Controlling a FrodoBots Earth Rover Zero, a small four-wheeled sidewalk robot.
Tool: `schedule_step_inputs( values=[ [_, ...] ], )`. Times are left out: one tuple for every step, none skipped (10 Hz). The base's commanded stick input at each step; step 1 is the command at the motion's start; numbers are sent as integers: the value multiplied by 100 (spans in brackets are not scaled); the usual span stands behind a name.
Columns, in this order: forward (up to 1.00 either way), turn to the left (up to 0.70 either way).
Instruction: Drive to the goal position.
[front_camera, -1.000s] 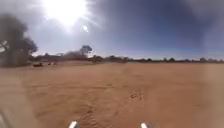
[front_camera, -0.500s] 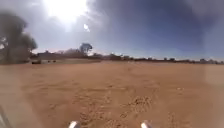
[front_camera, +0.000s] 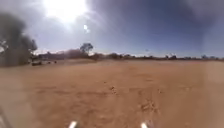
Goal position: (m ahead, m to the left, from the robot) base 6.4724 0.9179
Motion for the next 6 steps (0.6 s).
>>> schedule_step_inputs(
  values=[
    [50, 0],
    [50, 0],
    [50, 0],
    [50, 0],
    [50, 0],
    [50, 0]
  ],
)
